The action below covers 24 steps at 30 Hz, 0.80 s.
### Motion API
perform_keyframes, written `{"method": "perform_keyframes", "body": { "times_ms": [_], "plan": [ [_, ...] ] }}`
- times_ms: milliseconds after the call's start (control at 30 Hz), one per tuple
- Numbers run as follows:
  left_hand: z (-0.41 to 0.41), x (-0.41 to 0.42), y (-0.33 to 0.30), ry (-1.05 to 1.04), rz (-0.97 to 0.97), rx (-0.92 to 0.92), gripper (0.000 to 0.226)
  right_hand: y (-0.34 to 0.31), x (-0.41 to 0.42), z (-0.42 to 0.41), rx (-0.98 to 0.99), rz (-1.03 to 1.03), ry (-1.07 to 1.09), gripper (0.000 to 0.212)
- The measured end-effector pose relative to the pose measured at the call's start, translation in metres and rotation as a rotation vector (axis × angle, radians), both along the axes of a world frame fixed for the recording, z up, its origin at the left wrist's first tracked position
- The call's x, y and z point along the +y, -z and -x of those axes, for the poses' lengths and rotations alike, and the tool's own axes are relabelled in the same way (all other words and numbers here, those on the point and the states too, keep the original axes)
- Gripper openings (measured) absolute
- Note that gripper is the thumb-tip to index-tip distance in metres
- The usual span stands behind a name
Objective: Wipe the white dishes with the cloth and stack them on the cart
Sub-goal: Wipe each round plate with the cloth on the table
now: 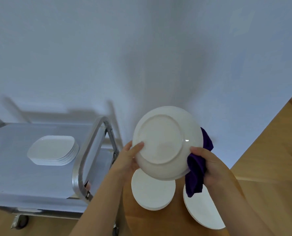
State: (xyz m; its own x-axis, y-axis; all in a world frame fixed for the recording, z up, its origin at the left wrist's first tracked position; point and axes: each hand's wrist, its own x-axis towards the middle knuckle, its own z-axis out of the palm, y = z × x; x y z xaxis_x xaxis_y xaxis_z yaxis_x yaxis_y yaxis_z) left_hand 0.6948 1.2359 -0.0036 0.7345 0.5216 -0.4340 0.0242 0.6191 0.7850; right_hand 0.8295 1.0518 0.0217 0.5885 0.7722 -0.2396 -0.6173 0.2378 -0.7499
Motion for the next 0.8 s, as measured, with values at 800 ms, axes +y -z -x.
{"method": "perform_keyframes", "body": {
  "times_ms": [800],
  "plan": [
    [-0.015, -0.016, -0.044, 0.178, -1.159, 0.37, 0.04, -0.026, 0.073, 0.017, -1.743, 0.607, 0.037, 0.059]
  ]
}}
